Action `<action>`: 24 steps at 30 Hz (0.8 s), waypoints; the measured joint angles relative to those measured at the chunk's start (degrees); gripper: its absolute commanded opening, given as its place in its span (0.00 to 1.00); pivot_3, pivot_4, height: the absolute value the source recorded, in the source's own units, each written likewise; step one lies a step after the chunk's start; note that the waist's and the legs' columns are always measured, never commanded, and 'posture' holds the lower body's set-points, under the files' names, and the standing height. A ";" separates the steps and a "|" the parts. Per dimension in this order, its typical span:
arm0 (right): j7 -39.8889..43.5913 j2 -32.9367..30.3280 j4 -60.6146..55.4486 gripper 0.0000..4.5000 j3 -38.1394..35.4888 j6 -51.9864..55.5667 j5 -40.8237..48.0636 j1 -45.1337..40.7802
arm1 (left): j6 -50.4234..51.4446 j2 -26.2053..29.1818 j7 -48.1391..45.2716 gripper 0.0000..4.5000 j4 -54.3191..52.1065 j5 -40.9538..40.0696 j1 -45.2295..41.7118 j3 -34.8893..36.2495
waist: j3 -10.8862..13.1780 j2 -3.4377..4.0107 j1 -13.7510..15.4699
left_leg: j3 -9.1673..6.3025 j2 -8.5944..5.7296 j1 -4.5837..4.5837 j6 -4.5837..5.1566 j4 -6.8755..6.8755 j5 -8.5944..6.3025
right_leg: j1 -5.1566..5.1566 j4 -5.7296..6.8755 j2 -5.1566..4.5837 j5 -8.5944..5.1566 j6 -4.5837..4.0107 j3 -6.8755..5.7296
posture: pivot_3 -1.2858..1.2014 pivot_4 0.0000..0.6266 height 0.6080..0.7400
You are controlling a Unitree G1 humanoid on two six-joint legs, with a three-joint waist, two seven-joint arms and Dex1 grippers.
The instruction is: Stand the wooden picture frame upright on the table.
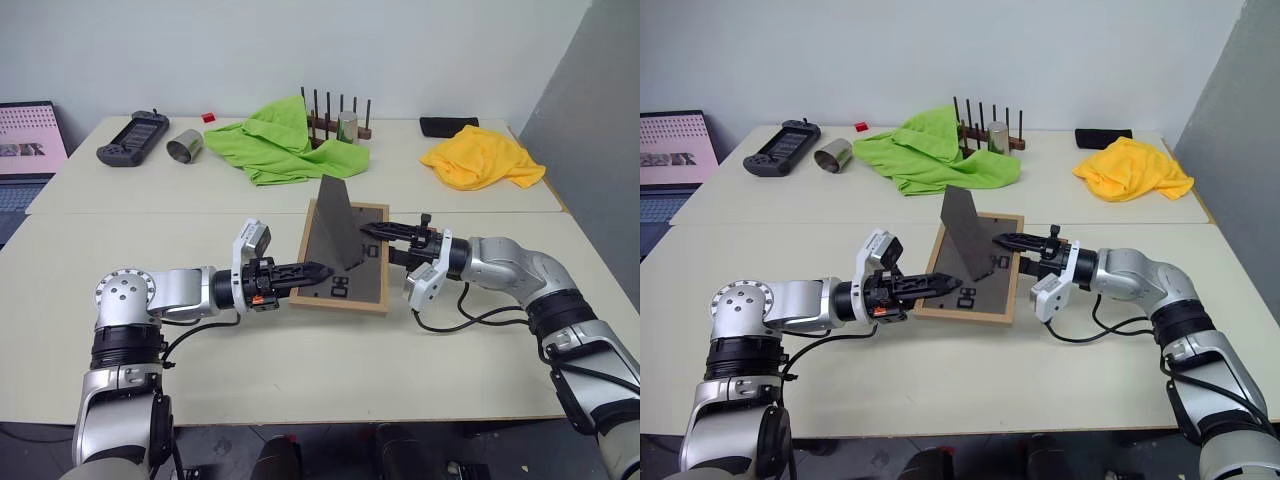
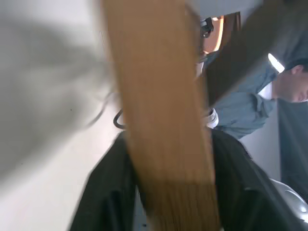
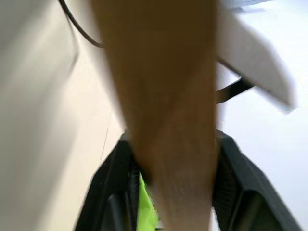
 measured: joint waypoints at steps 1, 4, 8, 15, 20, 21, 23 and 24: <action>0.54 -0.02 0.06 0.29 0.31 0.01 0.94 0.00 | -0.46 0.05 -0.01 0.69 -0.35 0.18 0.17 -0.10 | 0.00 0.00 0.00 | 0.00 0.00 0.00 0.00 0.00 0.00 | 0.00 0.01 0.00 0.00 0.00 0.00 | 0.52 0.24 1.00; 2.53 -0.31 0.15 0.29 0.84 0.06 3.85 0.09 | -1.63 1.70 -0.64 0.82 -1.15 1.58 0.18 0.04 | 0.00 0.00 -0.01 | -0.01 0.01 0.00 0.00 -0.01 0.00 | 0.00 0.00 0.01 0.00 0.00 -0.01 | 0.52 0.24 1.00; 15.01 -1.50 -1.14 0.29 2.81 6.32 22.20 3.46 | -5.93 8.92 -5.48 0.99 -0.62 8.58 -1.94 1.58 | 0.02 -0.03 -0.03 | -0.05 0.03 -0.01 0.00 -0.02 0.00 | 0.03 -0.01 0.03 0.00 -0.01 -0.05 | 0.52 0.24 1.00; 39.35 -0.94 -17.27 0.29 2.05 43.07 56.77 9.96 | -16.85 17.57 -16.20 1.00 -10.51 24.30 0.24 2.15 | 0.05 0.05 0.08 | -0.05 0.07 -0.01 0.00 -0.03 0.00 | 0.04 -0.01 0.02 -0.01 -0.02 -0.08 | 0.52 0.24 1.00; 40.69 4.48 -20.92 0.29 -3.33 79.19 74.12 5.64 | -28.89 18.29 -17.77 1.00 -27.13 38.78 9.79 -2.20 | 0.05 0.05 0.20 | -0.01 0.16 -0.02 0.14 -0.04 -0.08 | -0.01 -0.03 0.10 -0.04 -0.08 -0.06 | 0.52 0.24 1.00; 41.21 5.62 -20.26 0.29 -4.22 83.88 76.01 4.34 | -30.21 18.21 -17.88 1.00 -28.82 40.13 10.97 -2.24 | 0.05 0.05 0.23 | 0.00 0.15 -0.03 0.20 -0.04 -0.11 | -0.01 -0.03 0.10 -0.06 -0.10 -0.07 | 0.52 0.24 1.00; 43.27 7.33 -17.99 0.29 -4.63 89.20 77.14 2.31 | -32.42 17.55 -17.82 1.00 -30.64 42.25 12.37 -2.05 | 0.05 0.05 0.34 | 0.00 0.15 -0.03 0.22 -0.06 -0.13 | -0.02 -0.08 0.12 -0.07 -0.10 -0.07 | 0.52 0.24 1.00; 44.40 7.91 -16.98 0.29 -4.61 90.81 77.17 2.02 | -33.42 17.20 -17.82 1.00 -31.37 43.09 12.98 -1.85 | 0.05 0.05 0.38 | 0.00 0.15 -0.06 0.23 -0.07 -0.13 | -0.03 -0.13 0.12 -0.07 -0.10 -0.09 | 0.52 0.24 1.00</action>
